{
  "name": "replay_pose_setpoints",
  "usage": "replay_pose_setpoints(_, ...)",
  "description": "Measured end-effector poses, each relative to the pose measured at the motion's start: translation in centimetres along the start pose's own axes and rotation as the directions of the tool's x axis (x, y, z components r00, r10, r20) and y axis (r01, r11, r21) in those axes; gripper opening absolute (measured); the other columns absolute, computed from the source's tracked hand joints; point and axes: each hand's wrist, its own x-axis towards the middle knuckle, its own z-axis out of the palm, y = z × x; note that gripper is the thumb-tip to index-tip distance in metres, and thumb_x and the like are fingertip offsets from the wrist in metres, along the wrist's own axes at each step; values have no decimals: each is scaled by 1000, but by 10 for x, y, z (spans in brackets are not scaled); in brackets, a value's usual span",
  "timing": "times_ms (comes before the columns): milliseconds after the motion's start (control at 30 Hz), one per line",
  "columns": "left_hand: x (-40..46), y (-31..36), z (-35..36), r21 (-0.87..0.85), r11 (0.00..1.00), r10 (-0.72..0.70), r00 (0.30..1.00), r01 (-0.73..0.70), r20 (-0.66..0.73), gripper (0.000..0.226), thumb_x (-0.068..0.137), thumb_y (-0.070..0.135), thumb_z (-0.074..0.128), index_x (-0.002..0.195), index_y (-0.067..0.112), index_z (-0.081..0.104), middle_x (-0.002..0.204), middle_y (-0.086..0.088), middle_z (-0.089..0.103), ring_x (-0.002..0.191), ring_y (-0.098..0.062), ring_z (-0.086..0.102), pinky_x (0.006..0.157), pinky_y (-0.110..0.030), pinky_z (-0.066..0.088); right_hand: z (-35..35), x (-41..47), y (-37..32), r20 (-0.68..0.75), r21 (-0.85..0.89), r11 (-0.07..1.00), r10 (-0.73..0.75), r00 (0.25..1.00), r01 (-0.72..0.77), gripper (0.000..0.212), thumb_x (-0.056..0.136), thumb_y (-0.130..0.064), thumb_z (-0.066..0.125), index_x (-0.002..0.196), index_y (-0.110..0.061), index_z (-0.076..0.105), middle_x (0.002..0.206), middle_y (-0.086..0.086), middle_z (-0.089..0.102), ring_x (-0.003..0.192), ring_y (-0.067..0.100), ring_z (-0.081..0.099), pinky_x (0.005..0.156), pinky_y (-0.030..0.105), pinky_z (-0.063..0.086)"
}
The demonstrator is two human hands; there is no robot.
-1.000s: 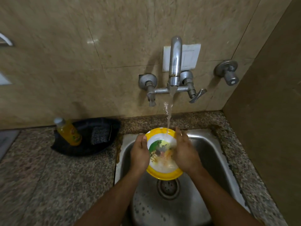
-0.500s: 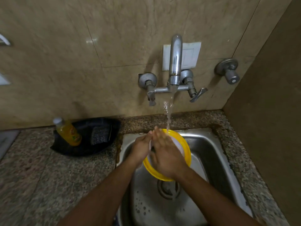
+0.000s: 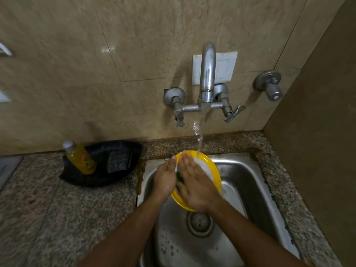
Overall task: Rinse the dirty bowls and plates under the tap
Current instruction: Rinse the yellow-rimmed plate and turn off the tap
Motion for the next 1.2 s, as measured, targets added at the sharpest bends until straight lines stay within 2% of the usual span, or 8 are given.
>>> replay_pose_setpoints(233, -7, 4, 0, -13, 1000, 25, 999, -26, -26, 47, 103, 37, 42, 83, 3, 68, 93, -16, 73, 94, -27, 67, 77, -34, 46, 6, -5, -5, -41, -8, 999, 42, 998, -42, 72, 96, -46, 26, 155, -8, 10, 162, 8, -4, 150, 22, -1, 120, 38, 2)
replay_pose_setpoints(367, -11, -2, -7, 66, 997, 37, 998, -34, -47, 48, 102, 43, 39, 79, 11, 66, 74, -2, 65, 76, -18, 60, 61, -28, 38, 1, -2, 20, -50, 36, 967, 254, 966, -252, 73, 95, -52, 16, 155, -15, -1, 162, 4, -8, 150, 18, -5, 121, 39, 4)
replay_pose_setpoints(500, -14, -7, -9, 41, 998, 61, 992, -57, -114, 44, 103, 41, 37, 91, 15, 71, 91, 0, 72, 90, -16, 65, 73, -25, 42, 3, -10, 16, -34, 25, 1000, -1, 999, 2, 66, 98, -43, 29, 155, -12, 13, 163, 7, 4, 150, 20, 1, 121, 41, 14)
replay_pose_setpoints(567, -15, -5, -12, 7, 996, 84, 991, -84, -108, 44, 103, 42, 38, 97, 14, 72, 94, 2, 73, 92, -12, 65, 76, -24, 45, 4, -11, 24, -178, 145, 977, 182, 967, -157, 66, 97, -33, 39, 155, -13, 14, 162, 8, 10, 150, 22, 8, 120, 39, 15)
replay_pose_setpoints(667, -21, 4, -20, -63, 988, 140, 988, -144, -60, 34, 103, 34, 41, 96, 18, 69, 86, 12, 69, 81, 8, 63, 70, -8, 44, 3, -13, 32, -148, 525, 735, 576, 804, -430, 65, 90, -23, 58, 148, -11, 31, 151, 10, 33, 139, 24, 30, 107, 34, 34)
replay_pose_setpoints(800, -21, 5, -25, -136, 964, 243, 965, -230, 96, 20, 103, 23, 46, 110, 22, 65, 97, 12, 70, 89, 5, 65, 73, -8, 47, 2, -5, 35, 23, 824, 420, 646, 763, -381, 24, 83, -3, 70, 104, -12, 61, 100, 5, 66, 100, 29, 64, 78, 28, 45)
replay_pose_setpoints(1033, 3, 35, -22, 211, 922, 206, 872, -325, 444, 33, 92, 60, 50, 114, 39, 62, 104, 14, 68, 94, 1, 63, 80, -20, 49, -7, 2, 41, 8, 708, 572, 581, 814, -415, 14, 85, -4, 65, 83, -13, 55, 76, 1, 64, 73, 12, 58, 67, 30, 44)
replay_pose_setpoints(1200, 4, 33, -5, 333, 873, 205, 889, -355, 410, 38, 96, 60, 40, 73, 38, 60, 69, 10, 62, 76, -10, 62, 68, -30, 43, -6, 4, 39, -45, 716, 564, 626, 778, -412, 14, 88, -9, 65, 82, -19, 56, 77, -1, 64, 74, 13, 59, 71, 32, 47)
